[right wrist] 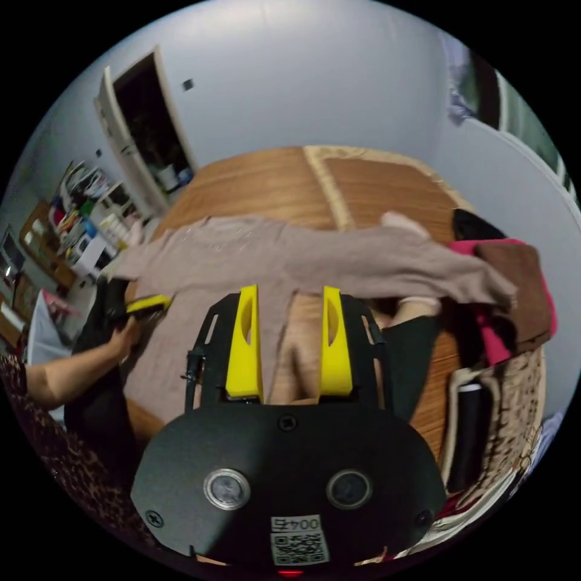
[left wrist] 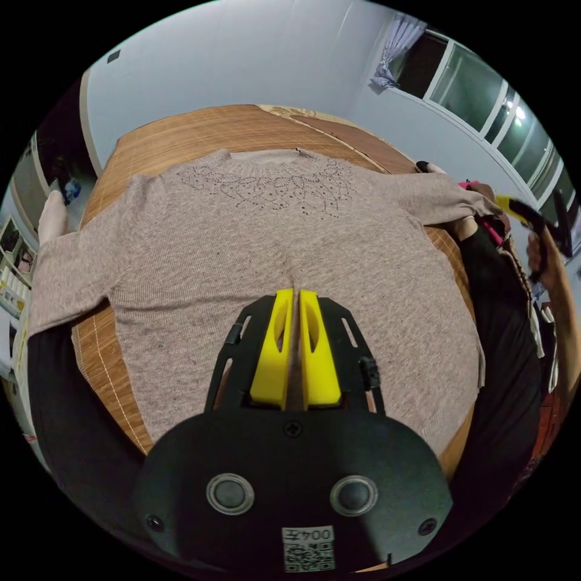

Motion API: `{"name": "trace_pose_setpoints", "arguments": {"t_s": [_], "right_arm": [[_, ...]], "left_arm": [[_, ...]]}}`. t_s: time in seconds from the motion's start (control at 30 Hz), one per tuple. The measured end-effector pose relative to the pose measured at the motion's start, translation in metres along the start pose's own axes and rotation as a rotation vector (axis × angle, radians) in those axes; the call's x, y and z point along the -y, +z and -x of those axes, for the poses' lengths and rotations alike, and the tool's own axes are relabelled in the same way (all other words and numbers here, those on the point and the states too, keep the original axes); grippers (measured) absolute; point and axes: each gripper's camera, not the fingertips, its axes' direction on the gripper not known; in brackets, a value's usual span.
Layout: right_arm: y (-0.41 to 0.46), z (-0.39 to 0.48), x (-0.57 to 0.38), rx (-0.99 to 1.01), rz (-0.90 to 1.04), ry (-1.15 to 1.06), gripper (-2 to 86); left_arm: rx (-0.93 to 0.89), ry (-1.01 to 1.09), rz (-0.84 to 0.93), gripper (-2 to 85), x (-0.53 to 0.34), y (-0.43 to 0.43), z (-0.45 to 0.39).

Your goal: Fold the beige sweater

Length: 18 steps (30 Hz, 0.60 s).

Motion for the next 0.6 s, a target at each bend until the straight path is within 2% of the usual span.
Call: {"name": "trace_pose_setpoints", "arguments": {"t_s": [0.07, 0.17, 0.23, 0.47, 0.6], "right_arm": [[0.019, 0.042, -0.025, 0.064, 0.086, -0.042, 14.7], [0.043, 0.093, -0.061, 0.131, 0.210, -0.101, 14.6], [0.059, 0.114, -0.080, 0.074, 0.318, -0.140, 15.0], [0.108, 0.128, -0.098, -0.030, 0.554, -0.167, 15.8], [0.132, 0.129, -0.097, -0.072, 0.612, -0.174, 16.6]], "left_arm": [[-0.083, -0.018, 0.014, 3.3, 0.006, -0.001, 0.013], [-0.081, -0.013, 0.074, 5.3, 0.009, -0.024, 0.017], [-0.183, 0.052, 0.221, 7.4, 0.006, -0.034, 0.007], [-0.148, 0.119, 0.400, 11.3, -0.043, -0.045, -0.050], [-0.014, 0.175, 0.471, 12.4, -0.059, -0.017, -0.082]]}}
